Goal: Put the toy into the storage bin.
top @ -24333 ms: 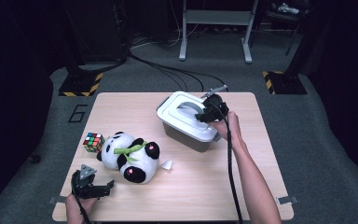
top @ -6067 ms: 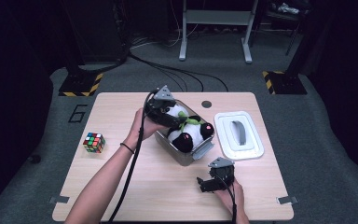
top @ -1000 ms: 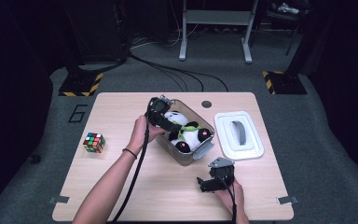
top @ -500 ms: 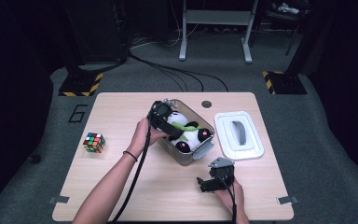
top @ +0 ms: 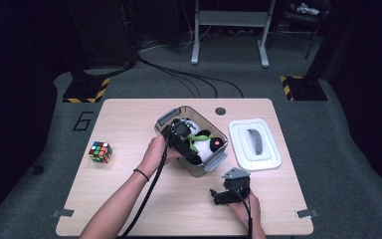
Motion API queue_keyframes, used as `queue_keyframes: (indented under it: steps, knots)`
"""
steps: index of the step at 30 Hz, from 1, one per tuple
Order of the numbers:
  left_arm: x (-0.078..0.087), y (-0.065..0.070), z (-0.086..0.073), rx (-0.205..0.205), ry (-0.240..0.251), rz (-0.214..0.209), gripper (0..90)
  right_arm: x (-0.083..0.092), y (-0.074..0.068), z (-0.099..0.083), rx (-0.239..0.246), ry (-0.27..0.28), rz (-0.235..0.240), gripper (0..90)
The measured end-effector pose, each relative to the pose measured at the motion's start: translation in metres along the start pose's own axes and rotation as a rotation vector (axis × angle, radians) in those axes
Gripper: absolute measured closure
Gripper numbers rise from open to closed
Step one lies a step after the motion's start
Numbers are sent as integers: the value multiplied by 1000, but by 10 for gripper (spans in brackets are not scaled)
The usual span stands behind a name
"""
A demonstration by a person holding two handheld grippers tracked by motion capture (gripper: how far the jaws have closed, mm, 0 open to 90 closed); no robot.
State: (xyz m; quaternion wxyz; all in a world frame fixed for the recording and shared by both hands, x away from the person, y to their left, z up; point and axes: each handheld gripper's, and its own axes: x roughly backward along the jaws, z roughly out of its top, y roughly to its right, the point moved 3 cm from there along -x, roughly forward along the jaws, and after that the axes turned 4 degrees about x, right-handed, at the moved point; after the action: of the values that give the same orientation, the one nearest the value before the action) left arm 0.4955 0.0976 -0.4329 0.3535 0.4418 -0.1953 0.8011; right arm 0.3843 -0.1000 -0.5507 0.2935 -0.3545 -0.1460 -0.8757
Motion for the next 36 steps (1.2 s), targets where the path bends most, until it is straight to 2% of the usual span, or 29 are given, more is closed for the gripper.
queue_keyframes:
  steps: [2,3,6,12,17,23,36]
  knots:
    - [0,1,1,-4,3,4,28,0,0,0,1,0,0,0]
    - [1,-1,1,0,13,-10,28,0,0,0,0,0,0,0]
    - [7,-6,1,35,67,-56,29,0,0,0,-2,1,0,0]
    - [26,-16,-3,86,161,-71,15,0,0,0,-1,5,-2,0]
    - [44,-22,-8,93,207,-47,10,0,1,0,10,5,-1,0]
    - [63,-31,-19,99,238,-19,4,0,1,0,9,5,-1,0]
    - [84,-59,-49,174,276,33,2,0,1,0,9,5,-2,0]
